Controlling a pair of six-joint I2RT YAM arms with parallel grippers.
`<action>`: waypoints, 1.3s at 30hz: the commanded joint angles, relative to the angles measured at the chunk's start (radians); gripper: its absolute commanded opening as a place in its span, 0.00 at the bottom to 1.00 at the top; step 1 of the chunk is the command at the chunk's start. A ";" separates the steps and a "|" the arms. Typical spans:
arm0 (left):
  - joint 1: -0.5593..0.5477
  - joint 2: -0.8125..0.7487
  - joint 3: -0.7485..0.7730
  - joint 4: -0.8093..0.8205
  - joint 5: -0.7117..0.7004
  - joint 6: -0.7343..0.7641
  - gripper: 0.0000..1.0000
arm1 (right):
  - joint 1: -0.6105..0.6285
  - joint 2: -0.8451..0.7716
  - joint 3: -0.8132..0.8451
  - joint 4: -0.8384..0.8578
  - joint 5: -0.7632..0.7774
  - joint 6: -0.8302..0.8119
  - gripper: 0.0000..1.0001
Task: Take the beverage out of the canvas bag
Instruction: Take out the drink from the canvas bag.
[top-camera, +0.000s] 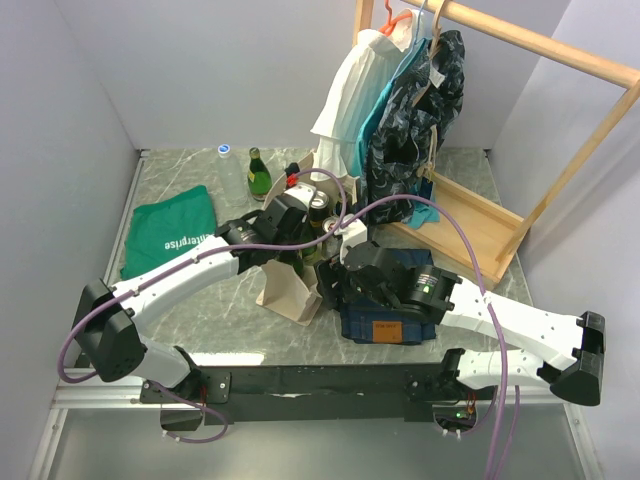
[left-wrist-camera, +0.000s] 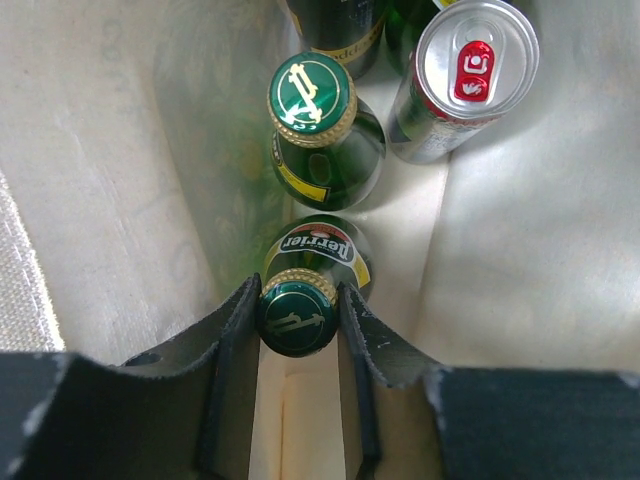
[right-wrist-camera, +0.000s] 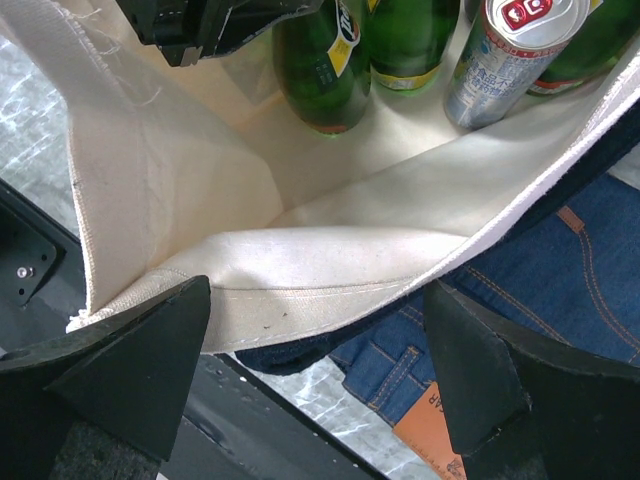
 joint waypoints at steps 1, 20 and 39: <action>0.000 -0.001 0.033 0.011 0.004 0.001 0.08 | 0.015 -0.008 -0.009 -0.015 -0.004 -0.005 0.93; 0.000 -0.119 0.123 0.017 -0.001 0.012 0.01 | 0.015 -0.009 -0.006 -0.015 0.002 -0.004 0.93; 0.000 -0.154 0.195 -0.018 -0.013 0.056 0.01 | 0.013 -0.014 -0.010 -0.013 0.007 -0.004 0.93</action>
